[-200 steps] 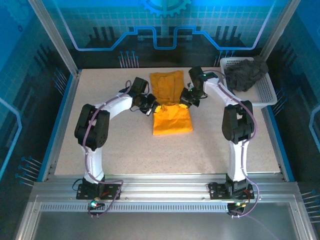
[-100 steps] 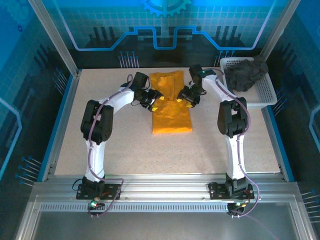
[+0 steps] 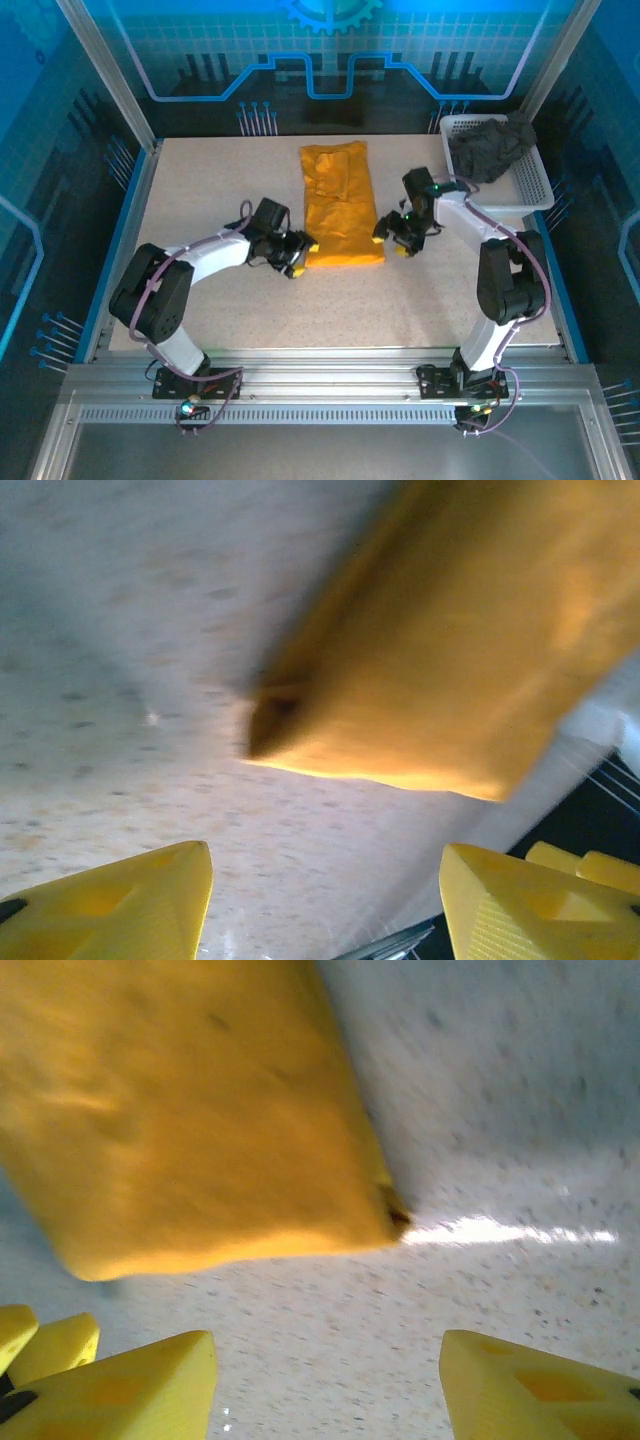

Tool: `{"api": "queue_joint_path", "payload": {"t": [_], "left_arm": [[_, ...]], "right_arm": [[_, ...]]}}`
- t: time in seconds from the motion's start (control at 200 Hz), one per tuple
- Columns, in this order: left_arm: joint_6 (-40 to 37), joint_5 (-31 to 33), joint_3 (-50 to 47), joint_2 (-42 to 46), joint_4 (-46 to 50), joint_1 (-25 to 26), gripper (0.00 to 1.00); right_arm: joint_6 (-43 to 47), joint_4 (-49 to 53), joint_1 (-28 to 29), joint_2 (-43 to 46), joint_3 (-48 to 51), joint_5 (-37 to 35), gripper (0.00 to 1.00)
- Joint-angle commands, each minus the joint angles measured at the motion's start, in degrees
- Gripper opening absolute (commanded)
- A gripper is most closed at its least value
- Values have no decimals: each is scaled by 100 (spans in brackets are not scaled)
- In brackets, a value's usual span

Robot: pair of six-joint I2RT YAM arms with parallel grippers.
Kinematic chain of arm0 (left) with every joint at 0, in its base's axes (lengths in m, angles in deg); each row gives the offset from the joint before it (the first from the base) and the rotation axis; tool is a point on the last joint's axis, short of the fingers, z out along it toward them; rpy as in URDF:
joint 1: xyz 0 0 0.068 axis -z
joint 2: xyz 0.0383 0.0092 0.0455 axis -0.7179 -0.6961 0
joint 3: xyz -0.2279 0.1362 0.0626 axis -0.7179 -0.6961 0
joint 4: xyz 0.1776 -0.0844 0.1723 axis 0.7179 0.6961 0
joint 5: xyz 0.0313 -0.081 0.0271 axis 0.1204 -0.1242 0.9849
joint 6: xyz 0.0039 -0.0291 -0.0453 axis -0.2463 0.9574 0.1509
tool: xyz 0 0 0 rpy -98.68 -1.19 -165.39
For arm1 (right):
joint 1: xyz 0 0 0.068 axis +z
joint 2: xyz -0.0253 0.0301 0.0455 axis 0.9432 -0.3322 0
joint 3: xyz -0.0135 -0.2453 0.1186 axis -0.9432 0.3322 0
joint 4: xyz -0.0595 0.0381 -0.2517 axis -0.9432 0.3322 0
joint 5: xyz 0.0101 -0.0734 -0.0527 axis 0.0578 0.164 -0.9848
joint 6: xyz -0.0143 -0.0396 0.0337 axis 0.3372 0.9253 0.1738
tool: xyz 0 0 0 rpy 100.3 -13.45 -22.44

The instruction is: Fold and stack the t-shirts

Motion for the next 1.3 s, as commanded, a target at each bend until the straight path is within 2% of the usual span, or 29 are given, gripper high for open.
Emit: {"api": "queue_joint_path", "payload": {"t": [0.0,0.125,0.265,0.355,0.435,0.565,0.59,0.835,1.035,1.145,1.296], "left_arm": [[727,-41,-139,-229,-914,-10,61],[748,5,133,-654,-1076,-8,55],[755,79,436,-1028,-1261,7,46],[729,142,598,-1203,-1346,8,41],[737,152,726,-1338,-1430,8,30],[682,317,743,-1267,-1407,-3,4],[641,346,742,-1223,-1340,-14,0],[238,267,226,-301,-596,83,0],[-49,-103,-561,849,34,553,0],[-246,183,-579,1796,1026,938,0],[-38,626,-447,3043,1873,1294,0]], "right_arm": [[-265,-718,62,-54,424,413,61],[-422,-1011,80,-392,410,644,55],[-508,-996,126,-826,20,563,43],[-526,-915,131,-1092,-195,529,31],[-532,-861,128,-1203,-294,473,17],[-531,-851,163,-1086,-316,411,0],[-495,-804,188,-1043,-327,379,0],[-296,-486,474,-227,174,207,0],[-455,-303,957,924,1053,196,0],[-700,91,1341,1749,1309,113,0],[-1165,933,1665,2803,1098,-90,0]]}}
